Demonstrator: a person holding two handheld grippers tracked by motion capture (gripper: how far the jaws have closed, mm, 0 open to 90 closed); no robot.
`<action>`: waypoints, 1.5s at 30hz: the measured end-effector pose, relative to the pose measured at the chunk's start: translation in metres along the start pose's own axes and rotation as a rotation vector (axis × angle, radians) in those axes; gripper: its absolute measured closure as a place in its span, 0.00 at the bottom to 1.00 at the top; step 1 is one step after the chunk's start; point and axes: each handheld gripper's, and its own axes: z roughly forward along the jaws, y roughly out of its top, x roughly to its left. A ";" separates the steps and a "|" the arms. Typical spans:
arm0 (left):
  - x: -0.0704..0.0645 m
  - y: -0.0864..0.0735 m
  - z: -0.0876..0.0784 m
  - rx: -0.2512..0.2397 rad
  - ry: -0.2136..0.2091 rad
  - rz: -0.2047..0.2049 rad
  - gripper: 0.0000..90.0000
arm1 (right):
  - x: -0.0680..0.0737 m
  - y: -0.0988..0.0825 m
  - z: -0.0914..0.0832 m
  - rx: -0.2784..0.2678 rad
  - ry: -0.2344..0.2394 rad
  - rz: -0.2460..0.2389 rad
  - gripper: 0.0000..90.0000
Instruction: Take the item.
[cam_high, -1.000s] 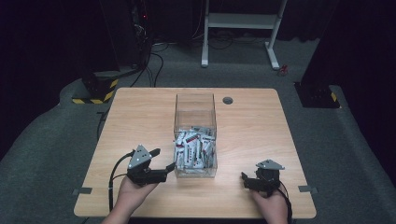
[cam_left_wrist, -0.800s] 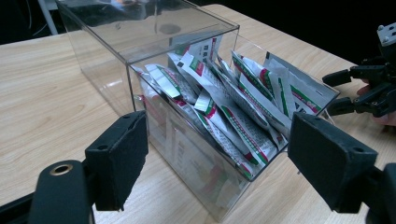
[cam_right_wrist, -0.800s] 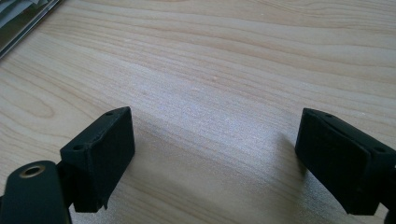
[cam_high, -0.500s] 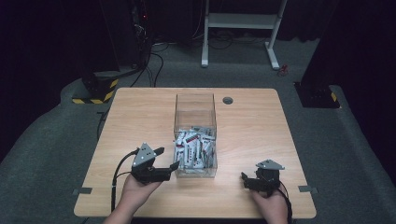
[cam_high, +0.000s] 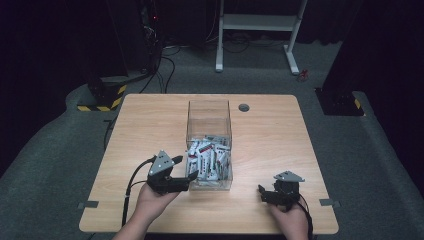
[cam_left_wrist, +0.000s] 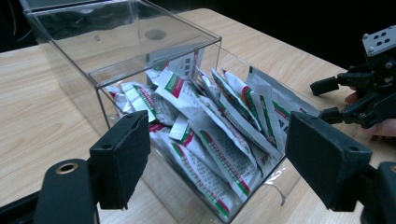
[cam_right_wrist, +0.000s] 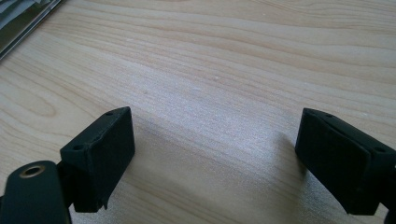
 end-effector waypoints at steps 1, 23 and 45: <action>0.000 0.001 0.001 0.001 -0.001 0.001 0.25 | 0.000 0.000 0.000 0.000 0.000 0.000 0.13; -0.004 0.007 0.023 0.027 -0.018 -0.002 0.29 | 0.000 0.000 0.000 0.001 0.002 0.000 0.13; -0.006 0.006 0.040 0.078 0.022 0.005 0.47 | 0.000 0.000 0.000 0.001 0.004 0.000 0.13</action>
